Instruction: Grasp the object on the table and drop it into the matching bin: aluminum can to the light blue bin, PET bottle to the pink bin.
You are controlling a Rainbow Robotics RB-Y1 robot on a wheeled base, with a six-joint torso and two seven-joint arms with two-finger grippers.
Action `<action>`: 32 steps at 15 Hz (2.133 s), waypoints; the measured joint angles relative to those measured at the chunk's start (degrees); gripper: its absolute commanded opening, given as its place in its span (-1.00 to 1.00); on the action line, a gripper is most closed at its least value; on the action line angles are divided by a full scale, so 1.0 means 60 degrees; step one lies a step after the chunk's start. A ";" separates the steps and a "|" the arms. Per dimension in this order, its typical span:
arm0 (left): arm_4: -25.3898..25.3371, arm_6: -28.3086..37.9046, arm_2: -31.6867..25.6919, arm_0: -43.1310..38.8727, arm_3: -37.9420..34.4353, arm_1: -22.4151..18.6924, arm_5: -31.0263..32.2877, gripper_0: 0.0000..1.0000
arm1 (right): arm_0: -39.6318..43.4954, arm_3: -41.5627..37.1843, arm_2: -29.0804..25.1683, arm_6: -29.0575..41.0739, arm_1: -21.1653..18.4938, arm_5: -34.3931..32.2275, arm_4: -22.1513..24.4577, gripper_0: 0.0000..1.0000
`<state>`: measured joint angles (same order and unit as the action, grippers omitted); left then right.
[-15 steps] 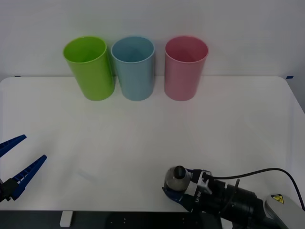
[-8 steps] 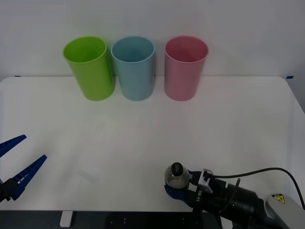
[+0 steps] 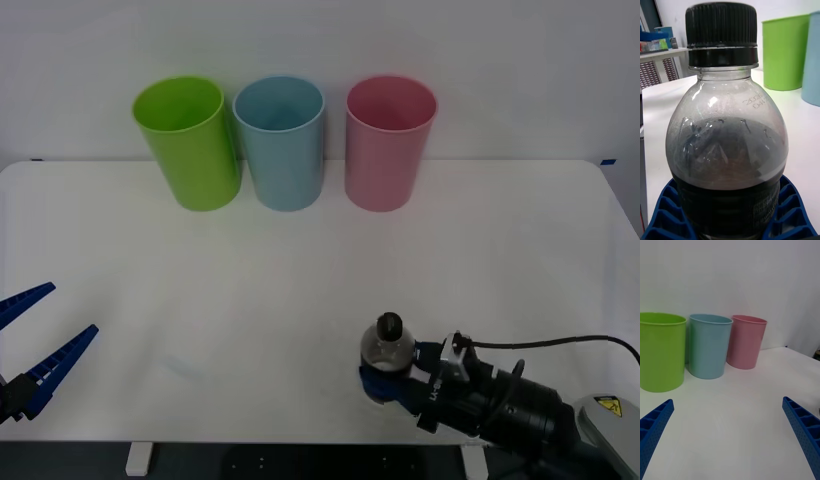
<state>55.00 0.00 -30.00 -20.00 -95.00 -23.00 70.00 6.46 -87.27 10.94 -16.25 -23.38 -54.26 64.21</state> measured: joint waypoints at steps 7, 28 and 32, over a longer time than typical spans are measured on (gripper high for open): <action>0.0000 0.0000 0.0000 0.0000 0.0000 0.0000 0.0000 1.00 | 0.0080 -0.0285 -0.1261 0.1093 -0.0056 -0.0390 -0.0475 -1.00; 0.0000 0.0000 0.0000 0.0000 0.0000 0.0000 0.0000 1.00 | -0.1578 -0.2695 -0.3093 0.5841 -0.0754 0.1704 -0.0655 -1.00; 0.0000 0.0000 0.0000 0.0000 0.0000 0.0000 0.0000 1.00 | -0.2590 -0.2398 -0.3073 0.6568 -0.1108 0.1719 -0.0084 -1.00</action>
<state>55.00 0.00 -30.00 -20.00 -95.00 -23.00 70.00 -9.07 -101.66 -7.50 23.16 -30.03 -43.95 63.70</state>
